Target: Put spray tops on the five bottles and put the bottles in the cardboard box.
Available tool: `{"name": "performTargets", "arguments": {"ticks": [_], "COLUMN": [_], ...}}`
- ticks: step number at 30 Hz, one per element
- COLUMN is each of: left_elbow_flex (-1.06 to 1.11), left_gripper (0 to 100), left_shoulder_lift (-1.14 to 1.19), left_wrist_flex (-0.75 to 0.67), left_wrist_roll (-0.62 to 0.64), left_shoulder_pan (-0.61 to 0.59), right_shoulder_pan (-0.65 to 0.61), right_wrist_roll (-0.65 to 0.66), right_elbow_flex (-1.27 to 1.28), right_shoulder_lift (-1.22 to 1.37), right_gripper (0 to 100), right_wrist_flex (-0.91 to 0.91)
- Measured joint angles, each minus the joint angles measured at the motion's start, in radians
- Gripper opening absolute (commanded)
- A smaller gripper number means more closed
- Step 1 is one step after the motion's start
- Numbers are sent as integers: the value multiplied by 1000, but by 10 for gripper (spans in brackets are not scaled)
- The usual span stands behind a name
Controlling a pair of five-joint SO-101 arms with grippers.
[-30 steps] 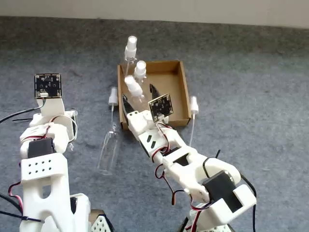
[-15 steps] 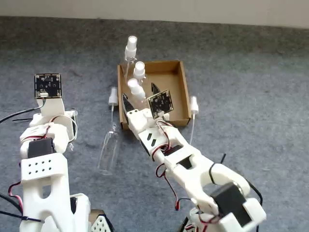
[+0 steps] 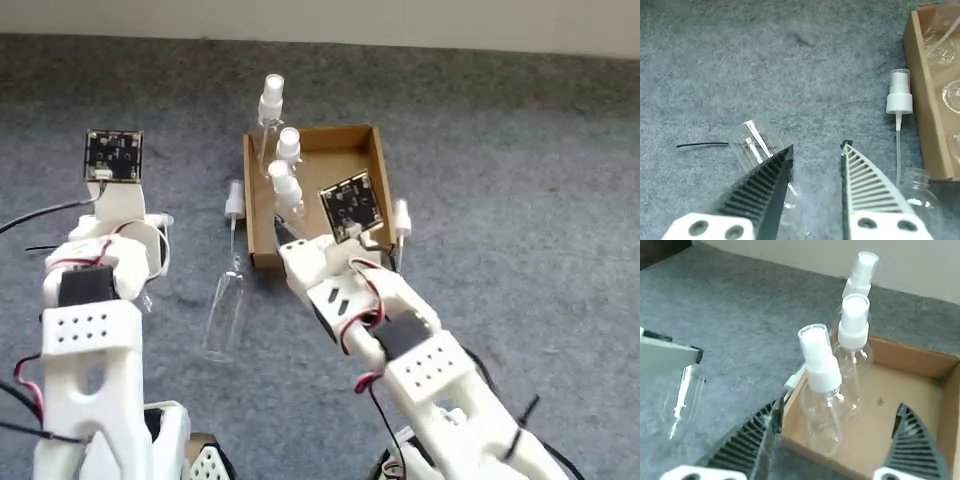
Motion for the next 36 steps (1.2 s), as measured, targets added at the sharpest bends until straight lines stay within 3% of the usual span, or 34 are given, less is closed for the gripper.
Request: {"name": "performTargets", "arguments": {"ticks": [6,10,15,20,26,33,36], "left_elbow_flex": [-253,-474,-707,-775,-775,-775,-775], "left_gripper": [220,242,242,242,242,242,242], "left_shoulder_lift": [218,361,535,637,646,646,646], "left_wrist_flex": [160,239,298,301,301,301,301], "left_wrist_roll": [0,-8,-91,-146,-175,-175,-175], "left_shoulder_pan": [-110,-275,-450,-557,-585,-583,-583], "right_shoulder_pan": [-172,-318,-454,-470,-470,-471,-471], "right_wrist_roll": [-61,-187,-350,-488,-618,-640,-640], "right_elbow_flex": [-87,-109,-146,-275,-405,-526,-552], "right_shoulder_lift": [-120,-69,173,431,641,868,930], "right_gripper": [289,289,289,289,289,289,228], "right_wrist_flex": [377,419,393,367,359,353,353]}}
